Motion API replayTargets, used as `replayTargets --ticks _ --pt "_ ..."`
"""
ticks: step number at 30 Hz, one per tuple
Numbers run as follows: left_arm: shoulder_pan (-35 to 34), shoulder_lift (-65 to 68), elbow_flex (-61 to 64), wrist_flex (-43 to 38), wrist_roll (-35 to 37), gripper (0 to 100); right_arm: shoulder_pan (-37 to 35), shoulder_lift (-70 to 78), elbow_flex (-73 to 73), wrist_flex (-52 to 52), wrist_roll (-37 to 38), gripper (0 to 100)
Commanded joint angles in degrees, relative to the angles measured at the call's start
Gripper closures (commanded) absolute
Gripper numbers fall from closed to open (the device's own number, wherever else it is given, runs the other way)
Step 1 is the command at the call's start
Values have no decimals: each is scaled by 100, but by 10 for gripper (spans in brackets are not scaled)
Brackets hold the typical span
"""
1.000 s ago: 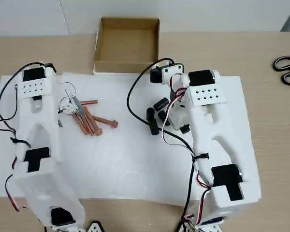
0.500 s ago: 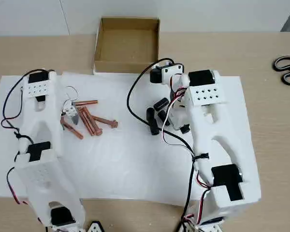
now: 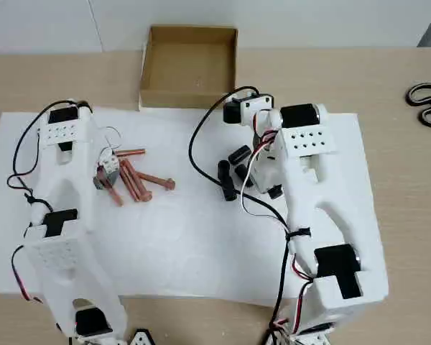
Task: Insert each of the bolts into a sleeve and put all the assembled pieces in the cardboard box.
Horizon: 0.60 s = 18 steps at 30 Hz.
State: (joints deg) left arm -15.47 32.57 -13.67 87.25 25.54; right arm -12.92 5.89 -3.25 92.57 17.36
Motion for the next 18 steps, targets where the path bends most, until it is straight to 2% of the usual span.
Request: replayTargets --ticks 1,5,13,18 --pt "-44 -9 -154 -132 0 994 66 -347 -264 -4 -35 992" --pt "79 -62 -198 -97 -211 995 66 -347 -264 -13 -35 992" --pt "510 -607 -1103 1064 -1134 995 66 -347 -264 -13 -35 992" --pt "484 -1213 -1244 1301 -1495 995 66 -347 -264 4 -26 992"
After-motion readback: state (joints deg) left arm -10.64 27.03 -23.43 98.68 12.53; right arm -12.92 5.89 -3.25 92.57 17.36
